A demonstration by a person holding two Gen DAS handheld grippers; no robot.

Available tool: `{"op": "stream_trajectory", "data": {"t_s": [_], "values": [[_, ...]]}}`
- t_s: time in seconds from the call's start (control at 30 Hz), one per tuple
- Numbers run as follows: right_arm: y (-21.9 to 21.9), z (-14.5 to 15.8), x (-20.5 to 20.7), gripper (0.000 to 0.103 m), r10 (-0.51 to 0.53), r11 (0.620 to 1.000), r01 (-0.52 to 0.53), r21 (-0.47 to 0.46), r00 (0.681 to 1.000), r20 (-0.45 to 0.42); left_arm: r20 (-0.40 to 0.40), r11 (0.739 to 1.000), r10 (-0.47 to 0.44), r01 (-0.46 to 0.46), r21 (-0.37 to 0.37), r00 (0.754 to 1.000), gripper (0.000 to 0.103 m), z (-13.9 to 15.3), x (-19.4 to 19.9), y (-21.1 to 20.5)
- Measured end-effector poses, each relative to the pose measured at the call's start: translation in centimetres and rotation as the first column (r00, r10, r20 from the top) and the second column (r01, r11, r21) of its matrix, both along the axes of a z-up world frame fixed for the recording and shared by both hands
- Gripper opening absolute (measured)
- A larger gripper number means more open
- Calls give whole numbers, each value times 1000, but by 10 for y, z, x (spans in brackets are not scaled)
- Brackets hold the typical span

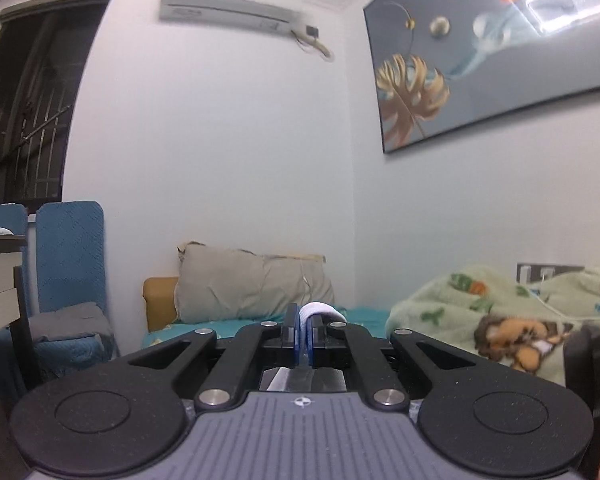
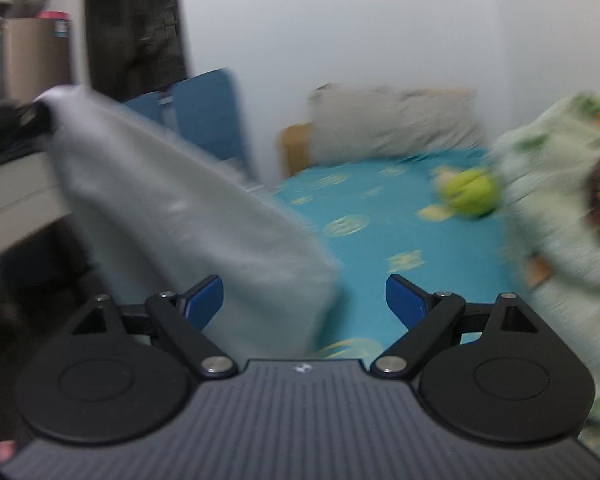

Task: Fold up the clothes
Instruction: 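Lift the shirt with the left gripper while the right gripper grasps another edge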

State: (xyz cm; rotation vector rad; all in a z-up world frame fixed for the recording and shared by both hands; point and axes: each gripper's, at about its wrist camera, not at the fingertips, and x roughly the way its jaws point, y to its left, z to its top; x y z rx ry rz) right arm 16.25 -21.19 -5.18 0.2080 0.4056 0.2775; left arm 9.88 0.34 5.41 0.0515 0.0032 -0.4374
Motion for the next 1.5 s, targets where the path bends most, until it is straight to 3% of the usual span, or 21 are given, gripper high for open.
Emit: {"op": "stream_trajectory", "data": {"t_s": [0.2, 0.33, 0.5, 0.6, 0.73, 0.83, 0.93, 1.0, 1.17, 1.27, 1.4, 1.5], "values": [[42, -12, 24, 90, 57, 998, -55, 23, 995, -79, -20, 999, 41, -41, -20, 999, 4, -5, 7, 12], [25, -21, 41, 90, -91, 994, 97, 42, 988, -126, -23, 993, 84, -85, -78, 996, 4, -10, 22, 25], [-13, -22, 44, 90, -285, 954, 297, 45, 943, -173, -52, 978, 116, -124, -168, 992, 4, -8, 37, 41], [-18, -10, 30, 90, -394, 918, 397, 23, 916, -78, -69, 981, 112, -122, -153, 991, 4, -9, 44, 44], [-27, 8, 7, 90, -531, 847, 531, 17, 843, 88, -104, 987, 90, -103, -127, 991, 4, -13, 51, 42], [-38, 4, 13, 90, -560, 828, 560, 4, 828, 41, -129, 987, 72, -89, -130, 989, 4, -18, 54, 42], [-43, -16, 36, 87, -509, 860, 508, -49, 847, -152, -144, 989, 74, -91, -119, 987, 4, -23, 56, 41], [-43, -27, 39, 84, -474, 876, 482, -22, 852, -222, -145, 990, 85, -100, -100, 986, 4, -26, 56, 40], [-18, -13, 25, 84, -280, 951, 294, 98, 951, -133, -147, 991, 90, -103, -83, 985, 4, -31, 56, 36], [5, -12, 23, 84, -127, 983, 139, 117, 987, -101, -144, 991, 92, -105, -80, 985, 4, -32, 55, 35], [35, -19, 29, 84, 46, 998, -39, 56, 992, -121, -151, 992, 87, -99, -75, 985, 4, -35, 55, 32], [43, -35, 46, 83, -24, 998, 13, -61, 983, -181, -147, 992, 93, -104, -68, 985, 4, -38, 56, 30]]}}
